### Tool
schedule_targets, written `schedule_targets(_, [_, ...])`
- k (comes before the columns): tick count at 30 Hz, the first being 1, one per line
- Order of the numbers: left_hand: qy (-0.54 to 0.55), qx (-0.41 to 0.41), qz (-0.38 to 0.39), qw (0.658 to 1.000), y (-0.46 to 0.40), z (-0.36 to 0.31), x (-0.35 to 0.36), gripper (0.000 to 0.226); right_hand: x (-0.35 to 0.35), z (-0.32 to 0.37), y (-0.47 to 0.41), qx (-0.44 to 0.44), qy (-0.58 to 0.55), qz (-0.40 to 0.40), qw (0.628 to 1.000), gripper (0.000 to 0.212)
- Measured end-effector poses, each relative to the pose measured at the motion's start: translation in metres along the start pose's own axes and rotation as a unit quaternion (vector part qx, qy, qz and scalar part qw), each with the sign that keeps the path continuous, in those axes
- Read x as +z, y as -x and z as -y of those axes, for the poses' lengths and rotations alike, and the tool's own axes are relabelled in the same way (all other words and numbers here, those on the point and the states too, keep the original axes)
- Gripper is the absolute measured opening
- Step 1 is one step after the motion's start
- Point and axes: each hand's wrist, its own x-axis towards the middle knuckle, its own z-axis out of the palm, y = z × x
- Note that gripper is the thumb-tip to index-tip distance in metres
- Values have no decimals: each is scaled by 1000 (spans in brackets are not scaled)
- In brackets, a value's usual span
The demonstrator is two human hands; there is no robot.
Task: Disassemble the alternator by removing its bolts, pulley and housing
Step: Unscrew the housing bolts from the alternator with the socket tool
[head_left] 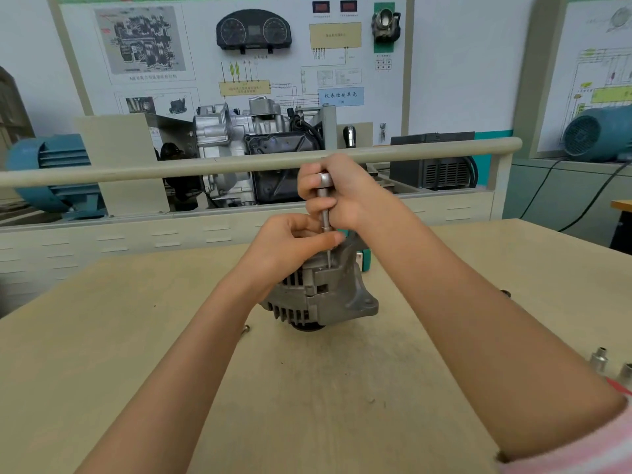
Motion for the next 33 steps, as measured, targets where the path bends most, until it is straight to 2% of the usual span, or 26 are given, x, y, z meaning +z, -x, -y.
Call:
schedule_targets(3, [-3, 3, 6, 1000, 0, 1, -2, 5, -10, 6, -4, 95, -42, 128, 986, 20])
schedule_targets(6, [8, 4, 9, 1000, 0, 1, -3, 4, -12, 6, 1, 97, -75, 144, 982, 19])
schedule_targets(7, [9, 6, 8, 1000, 0, 1, -3, 7, -10, 4, 2, 72, -82, 109, 988, 22])
schedule_targets(9, [8, 8, 3, 1000, -1, 0, -1, 12, -1, -6, 5, -48, -84, -36, 995, 24])
schedule_targets(11, [-8, 15, -11, 1000, -2, 1, 1, 17, 7, -18, 6, -226, -81, -196, 951, 18])
schedule_targets(12, [-15, 18, -14, 1000, -2, 1, 2, 17, 9, -22, 8, -272, -86, -225, 932, 15])
schedule_targets(13, [-15, 19, -12, 1000, -2, 1, 2, 16, 10, -24, 9, -280, -87, -225, 929, 15])
schedule_targets(16, [0, 12, 4, 1000, -1, 1, 0, 8, 8, -16, 8, -179, -42, -164, 969, 25])
schedule_targets(18, [8, 3, 18, 1000, -1, 0, -2, 2, 4, -5, 4, -71, -28, -75, 994, 29])
schedule_targets(21, [27, 0, 23, 999, -1, 1, -5, 2, -8, 4, -4, 61, -36, 81, 994, 29])
schedule_targets(23, [36, -1, 17, 999, -1, 2, -6, 3, -12, 6, -1, 93, -63, 126, 986, 27])
schedule_targets(25, [30, 1, 7, 1000, -1, 1, -4, 3, -8, 1, 2, 58, -82, 83, 992, 25])
schedule_targets(27, [21, 7, 1, 1000, -2, 1, -2, 5, 1, -9, 6, -82, -91, -67, 990, 23])
schedule_targets(28, [15, 12, -3, 1000, -3, 1, -1, 10, 5, -15, 6, -183, -92, -155, 966, 20])
schedule_targets(29, [8, 15, -7, 1000, -2, 1, 0, 13, 8, -21, 7, -259, -94, -210, 938, 17])
schedule_targets(30, [3, 18, -9, 1000, -2, 1, 0, 14, 11, -24, 8, -294, -97, -227, 923, 14])
schedule_targets(31, [5, 20, -11, 1000, -2, 2, 0, 14, 13, -24, 9, -292, -90, -222, 926, 14])
schedule_targets(33, [12, 21, -21, 999, -1, 3, 1, 12, 14, -19, 8, -224, -39, -206, 952, 20])
